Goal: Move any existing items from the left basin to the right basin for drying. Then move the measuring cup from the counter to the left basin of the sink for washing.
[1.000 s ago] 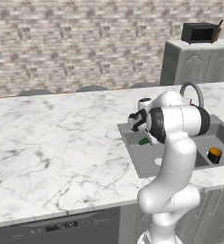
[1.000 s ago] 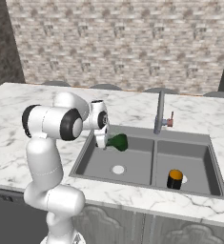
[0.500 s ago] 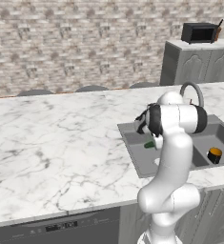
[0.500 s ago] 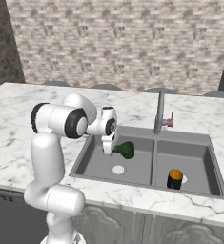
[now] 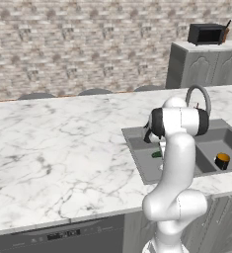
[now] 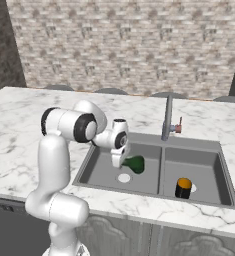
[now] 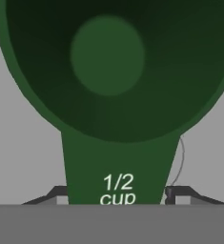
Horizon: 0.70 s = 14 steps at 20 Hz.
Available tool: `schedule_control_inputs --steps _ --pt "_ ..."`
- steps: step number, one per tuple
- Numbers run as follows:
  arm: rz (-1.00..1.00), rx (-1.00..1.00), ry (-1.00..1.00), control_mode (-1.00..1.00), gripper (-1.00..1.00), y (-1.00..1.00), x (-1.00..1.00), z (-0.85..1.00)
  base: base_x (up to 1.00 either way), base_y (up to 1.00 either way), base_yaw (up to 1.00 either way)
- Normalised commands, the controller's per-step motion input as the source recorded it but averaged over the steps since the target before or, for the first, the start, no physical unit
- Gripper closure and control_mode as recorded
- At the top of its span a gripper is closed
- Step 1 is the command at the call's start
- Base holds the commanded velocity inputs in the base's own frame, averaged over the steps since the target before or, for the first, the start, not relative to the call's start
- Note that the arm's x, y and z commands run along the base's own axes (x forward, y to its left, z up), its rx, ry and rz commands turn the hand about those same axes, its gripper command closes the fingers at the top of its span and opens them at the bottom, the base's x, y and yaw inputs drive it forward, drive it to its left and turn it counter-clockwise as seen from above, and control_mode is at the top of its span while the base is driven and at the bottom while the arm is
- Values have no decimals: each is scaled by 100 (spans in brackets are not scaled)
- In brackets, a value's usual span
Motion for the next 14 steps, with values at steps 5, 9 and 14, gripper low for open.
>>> schedule_control_inputs --steps 5,9,14 --pt "-7 2 0 -100 100 -7 16 -27 0 0 0" --pt "-2 4 0 -100 100 0 17 -21 0 0 0" --pt "0 3 0 -100 100 0 13 -25 0 0 0"
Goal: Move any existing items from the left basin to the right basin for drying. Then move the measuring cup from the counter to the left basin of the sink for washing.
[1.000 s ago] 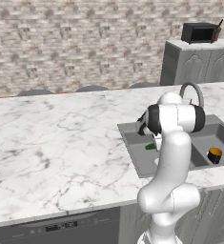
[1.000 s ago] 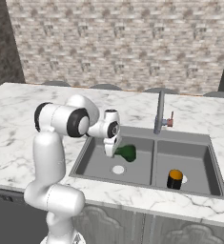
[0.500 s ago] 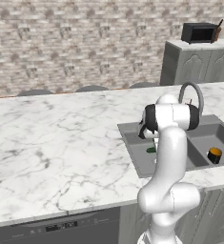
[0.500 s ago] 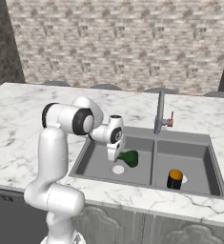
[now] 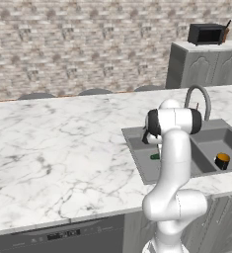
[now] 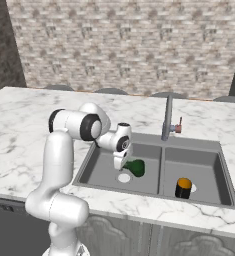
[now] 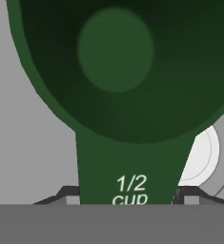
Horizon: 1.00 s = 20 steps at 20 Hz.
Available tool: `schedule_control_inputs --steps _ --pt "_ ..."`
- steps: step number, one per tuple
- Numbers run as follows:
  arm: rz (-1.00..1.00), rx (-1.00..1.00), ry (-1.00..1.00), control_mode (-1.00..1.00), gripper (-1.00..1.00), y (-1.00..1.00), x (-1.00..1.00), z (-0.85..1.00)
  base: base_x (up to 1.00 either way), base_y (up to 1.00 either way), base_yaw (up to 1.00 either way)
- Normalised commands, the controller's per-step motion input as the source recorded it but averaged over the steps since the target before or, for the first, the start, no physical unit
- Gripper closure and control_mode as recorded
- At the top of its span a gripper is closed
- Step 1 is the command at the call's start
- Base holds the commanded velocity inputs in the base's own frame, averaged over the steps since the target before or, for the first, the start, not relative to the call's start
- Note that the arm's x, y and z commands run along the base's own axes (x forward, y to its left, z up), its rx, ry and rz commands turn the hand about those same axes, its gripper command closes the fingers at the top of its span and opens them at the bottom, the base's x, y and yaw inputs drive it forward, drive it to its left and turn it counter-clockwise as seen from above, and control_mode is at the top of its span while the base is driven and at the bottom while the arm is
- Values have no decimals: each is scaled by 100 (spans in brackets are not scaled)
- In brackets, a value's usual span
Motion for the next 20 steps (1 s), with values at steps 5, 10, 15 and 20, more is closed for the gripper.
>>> schedule_control_inputs --steps 5,10,15,20 --pt "-1 2 0 -100 100 0 10 -18 0 0 0" --pt "-1 2 0 -100 -100 0 4 -7 0 0 0" --pt "-2 0 -1 -100 -100 -3 -1 4 0 0 0" --pt "-1 0 -1 -100 -100 -1 -10 32 0 0 0"
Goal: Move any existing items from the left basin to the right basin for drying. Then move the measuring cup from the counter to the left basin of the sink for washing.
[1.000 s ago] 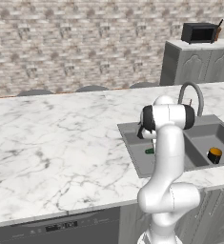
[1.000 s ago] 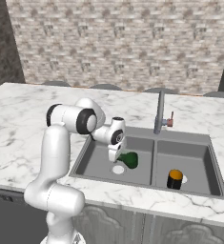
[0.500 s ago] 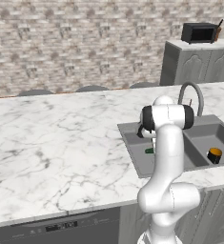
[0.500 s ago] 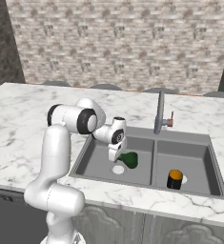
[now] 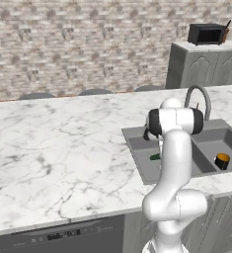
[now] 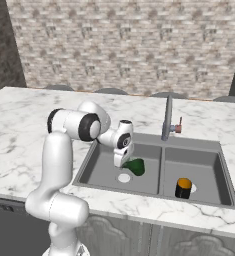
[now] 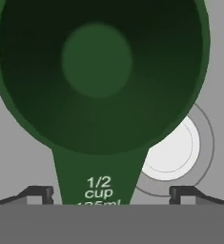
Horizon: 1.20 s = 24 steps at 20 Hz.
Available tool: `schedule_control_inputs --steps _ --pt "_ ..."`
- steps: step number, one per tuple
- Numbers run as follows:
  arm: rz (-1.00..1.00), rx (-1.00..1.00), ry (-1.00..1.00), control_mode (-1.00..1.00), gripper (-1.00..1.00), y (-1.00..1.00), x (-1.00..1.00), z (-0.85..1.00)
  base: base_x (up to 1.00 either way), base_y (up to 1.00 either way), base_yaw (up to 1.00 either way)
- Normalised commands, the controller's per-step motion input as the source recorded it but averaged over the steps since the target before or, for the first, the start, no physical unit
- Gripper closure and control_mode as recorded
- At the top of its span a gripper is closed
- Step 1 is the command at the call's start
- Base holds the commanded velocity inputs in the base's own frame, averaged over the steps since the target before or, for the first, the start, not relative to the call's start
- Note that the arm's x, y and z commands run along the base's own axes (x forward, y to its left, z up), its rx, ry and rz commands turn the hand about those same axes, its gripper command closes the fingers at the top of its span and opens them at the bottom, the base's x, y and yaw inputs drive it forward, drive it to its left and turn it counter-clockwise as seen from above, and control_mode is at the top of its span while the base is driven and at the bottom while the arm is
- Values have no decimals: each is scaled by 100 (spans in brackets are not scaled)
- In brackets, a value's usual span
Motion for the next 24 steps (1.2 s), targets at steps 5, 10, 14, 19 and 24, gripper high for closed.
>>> schedule_control_inputs --steps 5,10,14,19,24 --pt "-1 -2 -2 -100 -100 0 -10 45 0 0 0" --pt "-3 -4 -1 -100 -100 0 -12 53 0 0 0" --pt "-4 -5 0 -100 -100 2 -10 56 0 0 0" --pt "-4 -6 0 -100 -100 4 -11 55 0 0 0" --pt "-4 -8 0 -100 -100 7 -14 57 0 0 0"
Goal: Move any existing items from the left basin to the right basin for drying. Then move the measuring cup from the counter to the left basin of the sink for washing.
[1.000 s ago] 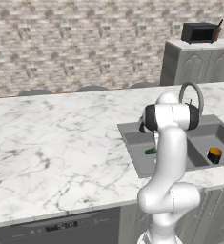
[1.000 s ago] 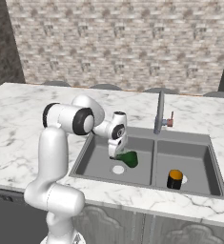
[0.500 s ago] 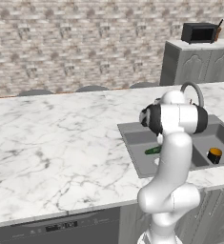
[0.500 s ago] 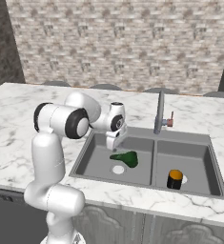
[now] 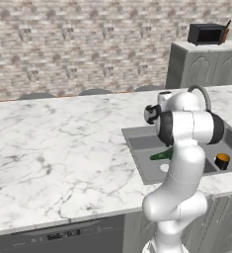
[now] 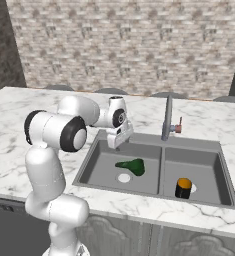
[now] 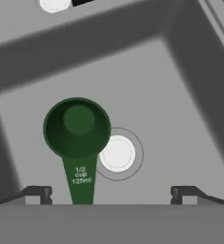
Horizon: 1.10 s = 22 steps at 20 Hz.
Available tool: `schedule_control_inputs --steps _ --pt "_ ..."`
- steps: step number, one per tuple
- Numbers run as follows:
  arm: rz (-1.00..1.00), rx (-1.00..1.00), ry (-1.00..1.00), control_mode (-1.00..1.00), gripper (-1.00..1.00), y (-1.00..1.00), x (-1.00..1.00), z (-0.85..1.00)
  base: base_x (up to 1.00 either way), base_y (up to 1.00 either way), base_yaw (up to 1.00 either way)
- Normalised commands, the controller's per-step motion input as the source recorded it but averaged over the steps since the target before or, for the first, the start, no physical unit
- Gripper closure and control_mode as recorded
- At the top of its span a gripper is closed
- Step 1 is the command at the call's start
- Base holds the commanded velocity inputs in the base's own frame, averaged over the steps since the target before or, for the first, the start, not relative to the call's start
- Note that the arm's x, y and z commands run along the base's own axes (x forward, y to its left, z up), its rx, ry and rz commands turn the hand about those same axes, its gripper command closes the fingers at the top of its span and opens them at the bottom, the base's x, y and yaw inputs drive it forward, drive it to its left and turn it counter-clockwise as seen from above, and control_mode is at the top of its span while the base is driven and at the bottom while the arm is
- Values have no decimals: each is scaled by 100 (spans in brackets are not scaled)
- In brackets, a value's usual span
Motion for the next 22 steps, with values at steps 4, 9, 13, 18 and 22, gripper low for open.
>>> schedule_control_inputs --steps 4,9,13,18,22 --pt "-2 -10 0 -100 -100 12 -10 56 0 0 0" --pt "-1 -12 0 -100 -100 17 -14 55 0 0 0" --pt "0 -14 -1 -100 -100 26 -20 50 0 0 0" --pt "0 -16 -19 -100 -100 30 -57 29 0 0 0" --pt "0 -13 -22 -100 -100 24 -64 18 0 0 0"
